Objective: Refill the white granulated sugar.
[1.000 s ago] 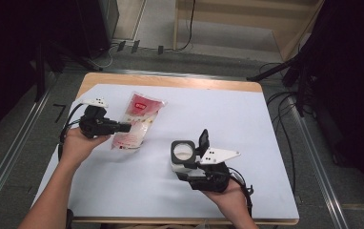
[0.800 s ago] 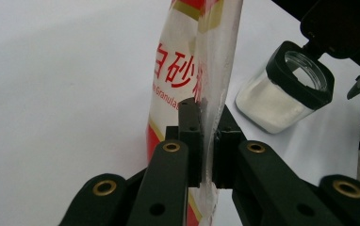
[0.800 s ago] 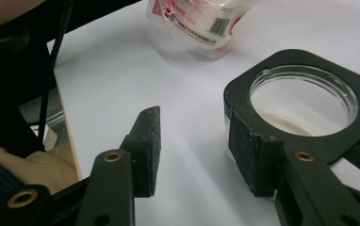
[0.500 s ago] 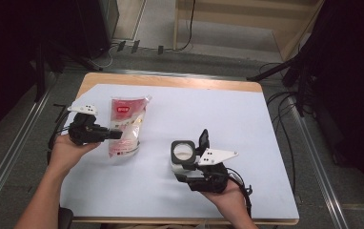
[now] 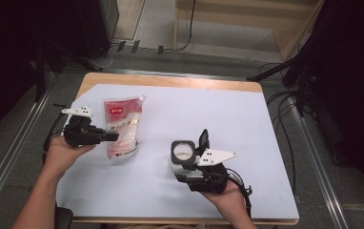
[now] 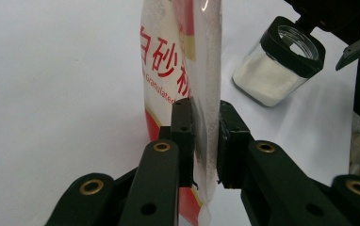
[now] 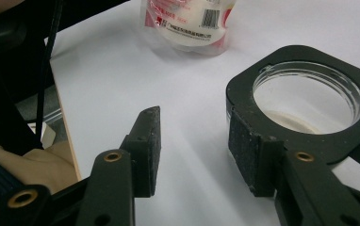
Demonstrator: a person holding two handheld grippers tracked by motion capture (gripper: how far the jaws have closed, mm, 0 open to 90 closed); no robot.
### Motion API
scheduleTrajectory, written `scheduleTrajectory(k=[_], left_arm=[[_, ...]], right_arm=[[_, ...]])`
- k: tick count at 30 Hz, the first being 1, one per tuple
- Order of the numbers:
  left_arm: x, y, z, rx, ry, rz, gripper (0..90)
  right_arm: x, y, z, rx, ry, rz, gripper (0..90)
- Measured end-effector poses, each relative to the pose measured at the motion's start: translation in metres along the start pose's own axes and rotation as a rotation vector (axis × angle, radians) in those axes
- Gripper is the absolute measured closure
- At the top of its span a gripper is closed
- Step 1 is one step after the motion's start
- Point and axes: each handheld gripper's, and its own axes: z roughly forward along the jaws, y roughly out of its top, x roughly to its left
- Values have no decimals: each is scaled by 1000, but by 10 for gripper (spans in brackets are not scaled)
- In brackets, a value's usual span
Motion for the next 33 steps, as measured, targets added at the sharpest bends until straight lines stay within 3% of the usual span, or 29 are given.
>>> scheduleTrajectory(k=[4,7,10,13,21,28,33], left_arm=[[-1,-1,-1,9,-7,16,828],[0,-1,-3,1,-8,-20,799],[2,-1,-5,-28,4,-40,780],[5,0,-7,-42,-10,-54,768],[7,2,-8,-34,8,-35,814],[-5,-2,-9,-1,0,25,851],[-8,-14,-15,4,12,17,833]], right_arm=[[-1,0,-1,-6,0,2,549],[-1,0,-2,-10,-6,2,549],[-2,0,-2,-12,-6,4,549],[-2,0,-2,-7,-6,6,549],[-1,0,0,-3,-6,3,549],[-2,-1,-3,-6,-16,6,549],[-3,-1,-4,-15,-24,6,549]])
